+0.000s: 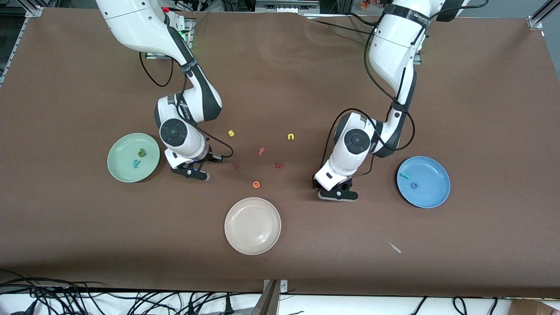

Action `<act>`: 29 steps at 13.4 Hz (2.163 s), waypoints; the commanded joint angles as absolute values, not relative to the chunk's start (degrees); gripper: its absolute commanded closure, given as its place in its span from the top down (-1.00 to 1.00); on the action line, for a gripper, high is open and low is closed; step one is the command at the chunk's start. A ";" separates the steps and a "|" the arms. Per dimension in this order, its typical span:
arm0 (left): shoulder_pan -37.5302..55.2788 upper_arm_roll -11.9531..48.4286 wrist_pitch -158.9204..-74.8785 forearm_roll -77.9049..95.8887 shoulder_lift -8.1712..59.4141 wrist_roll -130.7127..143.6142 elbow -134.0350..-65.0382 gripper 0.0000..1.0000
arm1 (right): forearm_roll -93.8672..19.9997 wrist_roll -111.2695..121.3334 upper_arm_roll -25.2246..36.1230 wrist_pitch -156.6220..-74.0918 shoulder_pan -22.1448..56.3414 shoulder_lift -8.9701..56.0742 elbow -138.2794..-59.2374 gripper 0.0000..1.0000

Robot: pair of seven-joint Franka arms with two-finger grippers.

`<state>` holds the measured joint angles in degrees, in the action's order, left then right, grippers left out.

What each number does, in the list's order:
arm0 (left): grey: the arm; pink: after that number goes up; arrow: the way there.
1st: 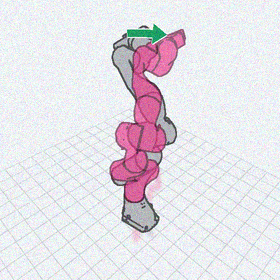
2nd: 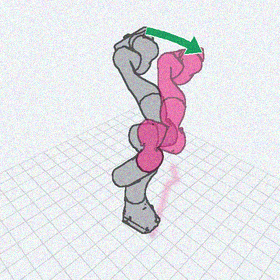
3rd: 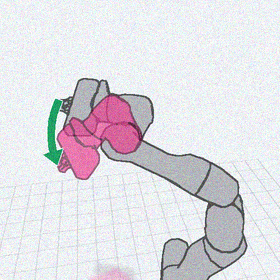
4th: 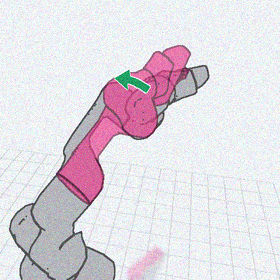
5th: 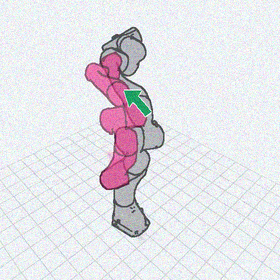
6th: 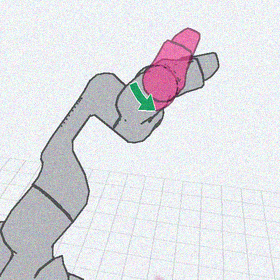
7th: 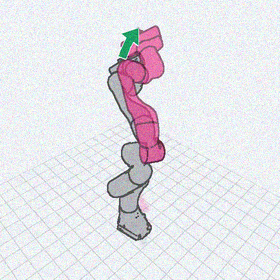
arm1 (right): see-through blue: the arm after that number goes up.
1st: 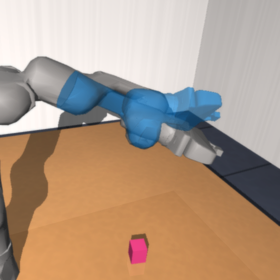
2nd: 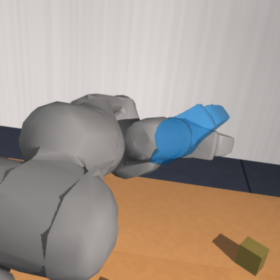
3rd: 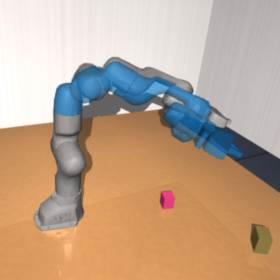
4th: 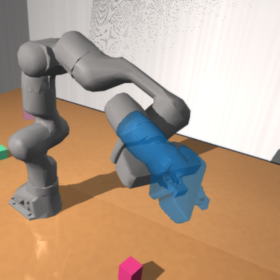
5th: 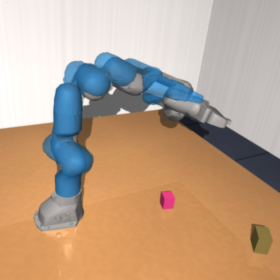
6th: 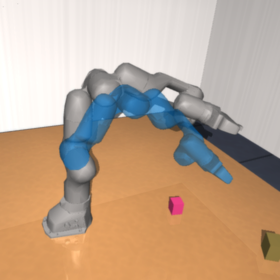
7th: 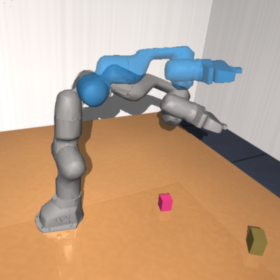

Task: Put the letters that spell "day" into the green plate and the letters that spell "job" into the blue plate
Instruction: 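Grasp the pink b with the left gripper while the right lifts, then carry the b to the blue plate while the right carries a, then open both grippers over the plates and lift them away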

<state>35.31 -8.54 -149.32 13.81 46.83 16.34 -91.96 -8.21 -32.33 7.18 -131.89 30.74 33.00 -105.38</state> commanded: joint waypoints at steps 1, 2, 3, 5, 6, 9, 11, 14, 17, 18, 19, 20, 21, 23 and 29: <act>36.04 -9.32 -149.33 15.21 47.64 15.21 -91.05 -0.03 | -8.35 -28.58 8.78 -125.88 30.15 32.35 -102.31 -0.76; 36.04 -9.32 -149.33 15.21 47.64 15.12 -91.05 -0.10 | -8.44 -25.78 10.18 -123.16 30.15 31.39 -102.13 -0.77; 36.04 -9.32 -149.33 15.12 47.64 15.12 -91.05 -0.37 | -8.44 -22.27 11.50 -121.13 30.15 30.59 -102.13 -0.81; 35.95 -9.40 -149.33 15.03 47.64 15.03 -91.14 -0.53 | -8.44 -15.42 14.75 -117.62 30.15 28.84 -102.57 -0.81; 35.95 -9.58 -149.33 15.03 47.55 15.03 -91.14 -0.53 | -8.44 -11.81 16.68 -116.90 30.15 28.31 -103.00 -0.81; 35.86 -9.93 -148.63 14.85 46.06 15.38 -91.58 -0.54 | -8.00 -1.09 22.13 -116.81 30.23 25.50 -106.34 -0.82; 35.08 -10.81 -146.35 14.77 42.74 15.03 -92.90 -0.53 | -7.82 3.41 24.60 -116.89 30.23 23.56 -108.80 -0.82; 29.03 -10.72 -140.38 14.41 35.97 8.82 -95.70 -0.53 | -7.82 8.25 27.94 -118.91 30.15 23.81 -111.35 -0.81; 21.47 -10.72 -138.34 14.50 31.30 -5.49 -100.35 -0.52 | -7.82 8.26 28.30 -121.20 28.92 26.88 -111.98 -0.46; 19.44 -10.72 -138.34 14.50 30.33 -8.76 -102.11 -0.47 | -8.08 7.48 28.30 -120.68 28.92 26.98 -111.45 0.69; 17.34 -10.72 -138.34 14.50 29.63 -10.79 -103.52 -0.40 | -8.00 7.47 28.21 -120.33 29.09 26.90 -110.23 1.00; 15.84 -10.72 -138.34 14.50 28.75 -12.90 -105.54 -0.40 | -8.09 7.47 28.04 -118.58 29.44 26.72 -108.82 1.00; 14.60 -10.81 -138.34 14.50 28.13 -14.49 -106.77 -0.40 | -8.09 7.30 27.78 -115.52 29.70 26.63 -106.63 1.00; 12.84 -10.81 -138.34 14.41 27.42 -17.65 -108.54 -0.40 | -8.26 7.29 27.60 -109.10 31.02 26.89 -102.67 1.00; 9.41 -13.01 -138.60 10.65 20.14 -19.25 -116.00 1.00 | -8.00 6.68 27.60 -94.95 33.57 26.63 -93.80 1.00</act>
